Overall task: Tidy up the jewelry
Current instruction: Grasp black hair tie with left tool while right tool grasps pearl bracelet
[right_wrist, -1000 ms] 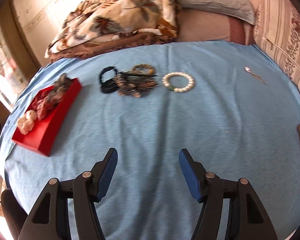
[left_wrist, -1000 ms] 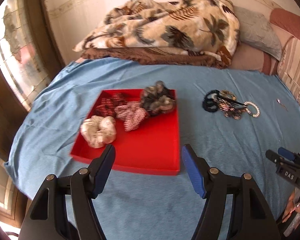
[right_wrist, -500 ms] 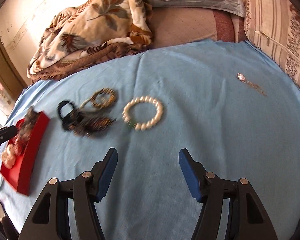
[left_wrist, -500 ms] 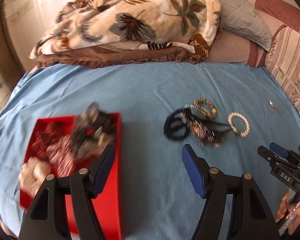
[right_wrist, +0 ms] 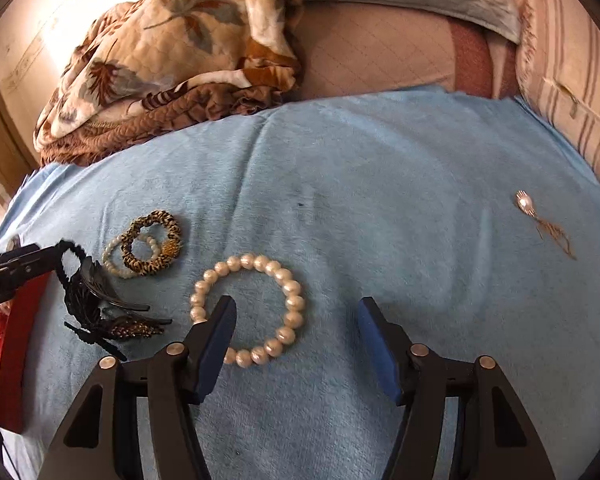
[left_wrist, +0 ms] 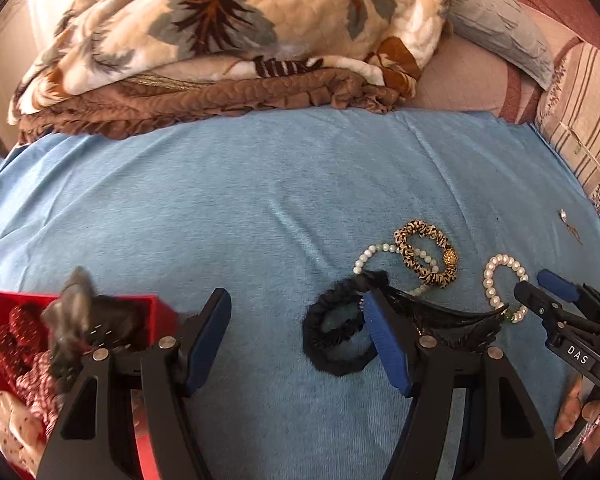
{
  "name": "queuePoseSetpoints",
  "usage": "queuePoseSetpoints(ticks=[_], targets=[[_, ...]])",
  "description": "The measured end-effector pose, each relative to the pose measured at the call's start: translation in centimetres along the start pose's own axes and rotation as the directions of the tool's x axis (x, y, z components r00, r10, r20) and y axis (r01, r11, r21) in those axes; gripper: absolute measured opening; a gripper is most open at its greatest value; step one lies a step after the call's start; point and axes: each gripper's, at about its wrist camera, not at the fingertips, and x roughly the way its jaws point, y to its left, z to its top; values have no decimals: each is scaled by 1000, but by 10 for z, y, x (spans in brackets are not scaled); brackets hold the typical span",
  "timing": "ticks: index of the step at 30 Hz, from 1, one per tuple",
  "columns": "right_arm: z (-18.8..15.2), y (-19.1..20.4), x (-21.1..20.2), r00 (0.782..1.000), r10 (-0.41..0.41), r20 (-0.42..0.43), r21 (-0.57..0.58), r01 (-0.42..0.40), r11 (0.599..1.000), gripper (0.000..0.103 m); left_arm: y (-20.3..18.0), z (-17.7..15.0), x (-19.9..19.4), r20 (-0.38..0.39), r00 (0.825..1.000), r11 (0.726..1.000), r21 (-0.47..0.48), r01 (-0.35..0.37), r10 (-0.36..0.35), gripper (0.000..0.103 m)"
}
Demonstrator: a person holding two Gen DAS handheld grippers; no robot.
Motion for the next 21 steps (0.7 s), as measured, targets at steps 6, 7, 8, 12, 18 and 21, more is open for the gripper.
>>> queuePoseSetpoints(ticks=[6,7,8,12,18,21], targets=[[-1,14,6,999,-38,6,-72,38,997,25,-9,-4,15,-60,998,999,24,31,-30,9],[0,13,6,999,-37,4,-68,37,997,13,-9,-5,14,-57,998,999,24,29,-28,4],[0,11,5,999,-34,2,-60,34,998,11,-9,-5,11,-56,998,999,17,43,-41,0],[3,7,-1,1000,13,7,-11,-13,1000,11,-10,-6,-6,-37,996,997,-2,78,-78,0],[5,13,-26,996,61,60,23,-63,998,11,-12,-8,-32,-3,994,994,-1,105,-105,0],[4,13,-38,992,101,78,60,-106,993,11,-6,-5,-31,-4,997,997,-16,81,-81,0]])
